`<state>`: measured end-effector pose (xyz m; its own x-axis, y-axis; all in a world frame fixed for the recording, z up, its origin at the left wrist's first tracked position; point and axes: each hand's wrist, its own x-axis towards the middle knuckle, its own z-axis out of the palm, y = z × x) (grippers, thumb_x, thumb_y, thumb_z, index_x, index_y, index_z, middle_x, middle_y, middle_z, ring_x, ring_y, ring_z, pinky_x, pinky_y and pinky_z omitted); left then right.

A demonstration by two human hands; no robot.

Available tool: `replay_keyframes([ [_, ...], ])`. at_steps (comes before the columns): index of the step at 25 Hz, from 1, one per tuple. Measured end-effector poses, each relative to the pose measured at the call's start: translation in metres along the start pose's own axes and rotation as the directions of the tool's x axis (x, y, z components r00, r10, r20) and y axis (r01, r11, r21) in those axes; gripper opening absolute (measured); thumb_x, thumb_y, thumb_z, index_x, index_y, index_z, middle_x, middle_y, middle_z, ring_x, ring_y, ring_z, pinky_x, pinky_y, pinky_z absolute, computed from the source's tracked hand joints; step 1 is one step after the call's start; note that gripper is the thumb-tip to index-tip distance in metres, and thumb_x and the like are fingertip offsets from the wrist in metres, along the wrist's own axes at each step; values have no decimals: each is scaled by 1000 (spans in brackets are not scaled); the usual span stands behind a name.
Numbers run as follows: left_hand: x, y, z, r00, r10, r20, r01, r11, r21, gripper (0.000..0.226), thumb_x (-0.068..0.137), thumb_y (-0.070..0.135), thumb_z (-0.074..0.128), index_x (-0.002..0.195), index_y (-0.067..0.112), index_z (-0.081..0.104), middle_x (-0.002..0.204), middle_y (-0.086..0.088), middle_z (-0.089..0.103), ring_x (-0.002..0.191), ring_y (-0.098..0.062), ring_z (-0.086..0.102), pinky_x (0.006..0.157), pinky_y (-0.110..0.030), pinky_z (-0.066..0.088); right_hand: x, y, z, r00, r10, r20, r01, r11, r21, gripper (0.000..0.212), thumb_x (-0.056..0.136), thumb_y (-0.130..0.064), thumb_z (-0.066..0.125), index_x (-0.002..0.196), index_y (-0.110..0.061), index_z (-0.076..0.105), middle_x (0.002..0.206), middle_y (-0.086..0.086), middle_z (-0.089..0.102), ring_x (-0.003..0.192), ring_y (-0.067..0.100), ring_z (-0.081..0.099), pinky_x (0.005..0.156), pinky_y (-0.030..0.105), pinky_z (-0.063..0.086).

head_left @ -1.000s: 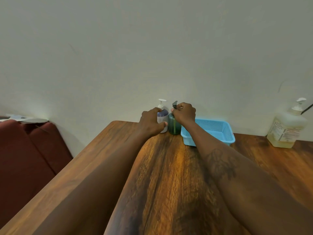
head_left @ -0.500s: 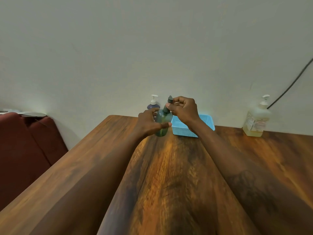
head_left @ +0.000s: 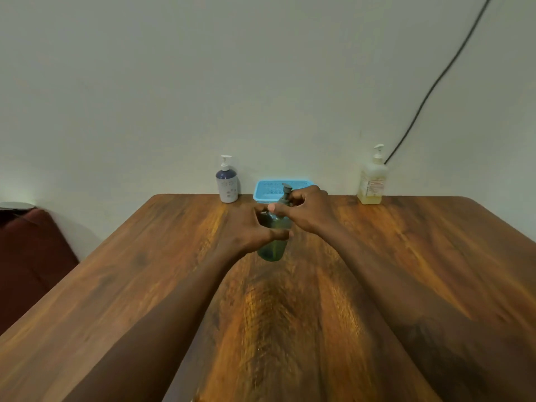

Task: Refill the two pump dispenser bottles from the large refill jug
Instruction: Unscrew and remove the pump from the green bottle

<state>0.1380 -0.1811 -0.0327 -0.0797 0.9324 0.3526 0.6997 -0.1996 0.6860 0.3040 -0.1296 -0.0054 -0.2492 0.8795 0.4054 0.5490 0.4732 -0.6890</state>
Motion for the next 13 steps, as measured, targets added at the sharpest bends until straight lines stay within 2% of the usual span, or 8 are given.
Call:
replay_keyframes([
  [2,-8,11,0,994,31,103,-21,995,-96,62,68,43,92,124,30,69,98,22,73,87,11,69,71,-13,57,-6,11,-8,1000,-7,31,6,1000,28,35,80,-49,84,91,-16,82,89,-2,78,81,13,74,63,27,57],
  [4,-14,17,-5,971,56,235,-3,976,-217,56,77,23,89,128,21,67,102,17,75,93,8,69,72,-10,53,-10,22,-18,986,-23,167,-3,988,155,34,82,-47,82,98,-18,82,102,-3,80,98,16,75,85,38,63],
  [5,-16,16,-5,955,63,290,17,964,-267,54,79,18,87,129,19,67,104,14,75,95,5,70,73,-10,53,-12,26,-26,966,-39,256,-22,972,233,32,85,-42,81,105,-17,81,110,-4,79,107,14,73,95,41,60],
  [6,-19,16,-5,949,60,309,34,956,-290,54,80,17,86,129,18,66,103,14,75,95,5,70,73,-10,53,-16,28,-33,937,-48,347,-63,951,302,30,89,-33,79,114,-16,79,119,-6,76,115,11,69,103,39,56],
  [8,-25,21,-2,970,42,241,22,966,-256,57,76,26,90,128,22,67,99,22,72,90,10,69,68,-6,51,-22,26,-43,894,-27,447,-135,935,327,40,94,-22,74,132,-14,69,132,-5,70,122,8,65,109,32,52],
  [10,-29,24,4,991,20,130,0,989,-146,71,71,36,92,135,23,63,100,29,63,82,11,64,62,0,46,-29,19,-43,925,36,379,-125,969,213,54,92,-38,76,139,-15,62,128,-2,70,114,9,67,94,20,56],
  [12,-32,27,8,997,47,65,-44,998,-54,82,69,40,93,141,20,58,106,24,58,79,12,56,60,4,42,-35,14,-36,982,50,182,-67,994,89,53,86,-54,76,117,-12,70,102,0,74,86,8,68,64,7,50],
  [13,-33,27,10,996,67,60,-66,998,-23,84,69,42,93,142,20,57,110,20,60,80,13,54,60,5,41,-37,13,-34,993,32,114,-38,998,53,50,84,-54,78,108,-10,72,92,-1,72,75,6,64,55,6,46],
])
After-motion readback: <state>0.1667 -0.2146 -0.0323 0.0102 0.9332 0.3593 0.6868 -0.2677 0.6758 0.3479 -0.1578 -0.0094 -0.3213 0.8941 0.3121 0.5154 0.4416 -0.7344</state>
